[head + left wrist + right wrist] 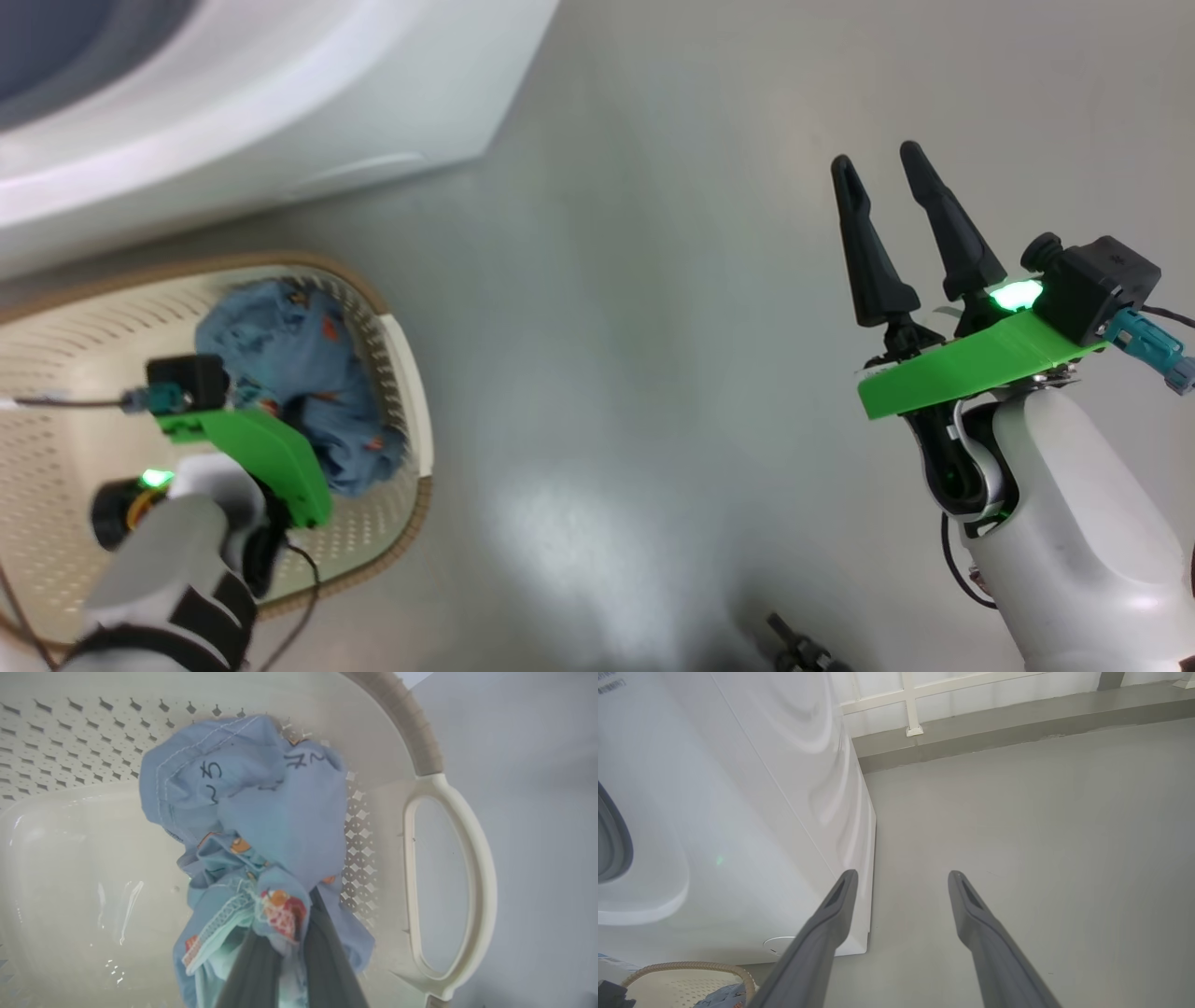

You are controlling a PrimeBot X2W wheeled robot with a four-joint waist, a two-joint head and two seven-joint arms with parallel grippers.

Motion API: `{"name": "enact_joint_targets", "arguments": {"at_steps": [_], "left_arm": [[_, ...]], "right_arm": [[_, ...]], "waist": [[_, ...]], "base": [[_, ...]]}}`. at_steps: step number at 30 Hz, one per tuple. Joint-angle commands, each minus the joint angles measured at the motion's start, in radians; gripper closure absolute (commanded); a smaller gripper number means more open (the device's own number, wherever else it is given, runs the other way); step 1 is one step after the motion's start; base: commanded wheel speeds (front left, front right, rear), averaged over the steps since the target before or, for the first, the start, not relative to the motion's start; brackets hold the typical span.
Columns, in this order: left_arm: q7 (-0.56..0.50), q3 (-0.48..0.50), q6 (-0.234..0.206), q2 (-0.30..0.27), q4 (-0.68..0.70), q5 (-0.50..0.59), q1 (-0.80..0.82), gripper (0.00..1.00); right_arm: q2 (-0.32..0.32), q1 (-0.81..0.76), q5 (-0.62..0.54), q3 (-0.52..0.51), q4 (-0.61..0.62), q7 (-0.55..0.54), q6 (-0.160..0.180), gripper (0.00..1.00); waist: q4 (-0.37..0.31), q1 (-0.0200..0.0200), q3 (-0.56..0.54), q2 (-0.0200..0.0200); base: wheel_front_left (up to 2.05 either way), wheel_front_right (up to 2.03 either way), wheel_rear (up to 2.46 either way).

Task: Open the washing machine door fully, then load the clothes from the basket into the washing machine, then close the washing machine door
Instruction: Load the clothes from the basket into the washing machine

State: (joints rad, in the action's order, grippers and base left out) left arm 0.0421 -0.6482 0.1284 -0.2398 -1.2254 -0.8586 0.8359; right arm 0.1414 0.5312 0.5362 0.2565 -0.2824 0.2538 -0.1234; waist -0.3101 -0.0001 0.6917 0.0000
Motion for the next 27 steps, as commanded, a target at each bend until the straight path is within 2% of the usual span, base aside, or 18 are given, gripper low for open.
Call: {"name": "enact_joint_targets", "arguments": {"at_steps": [1,16,27], "left_arm": [[0.021,0.008,0.002,-0.018,0.03,-0.018,-0.043,1.0],[0.156,-0.055,0.002,-0.009,0.177,-0.135,-0.234,1.0],[0.215,-0.058,0.002,-0.035,0.274,-0.183,-0.325,1.0]], "right_arm": [[0.019,-0.033,0.0,0.017,0.011,0.008,-0.007,0.0],[0.068,-0.107,0.025,0.044,-0.048,0.008,-0.007,0.0],[0.092,-0.181,0.047,0.063,-0.085,0.008,-0.007,0.0]], "waist": [[0.049,0.0001,-0.086,0.0],[0.133,0.0001,-0.354,0.0],[0.174,0.0001,-0.506,0.0]], "base": [[0.0,0.0,0.0],[0.0,0.0,0.0],[0.0,0.0,0.0]]}}
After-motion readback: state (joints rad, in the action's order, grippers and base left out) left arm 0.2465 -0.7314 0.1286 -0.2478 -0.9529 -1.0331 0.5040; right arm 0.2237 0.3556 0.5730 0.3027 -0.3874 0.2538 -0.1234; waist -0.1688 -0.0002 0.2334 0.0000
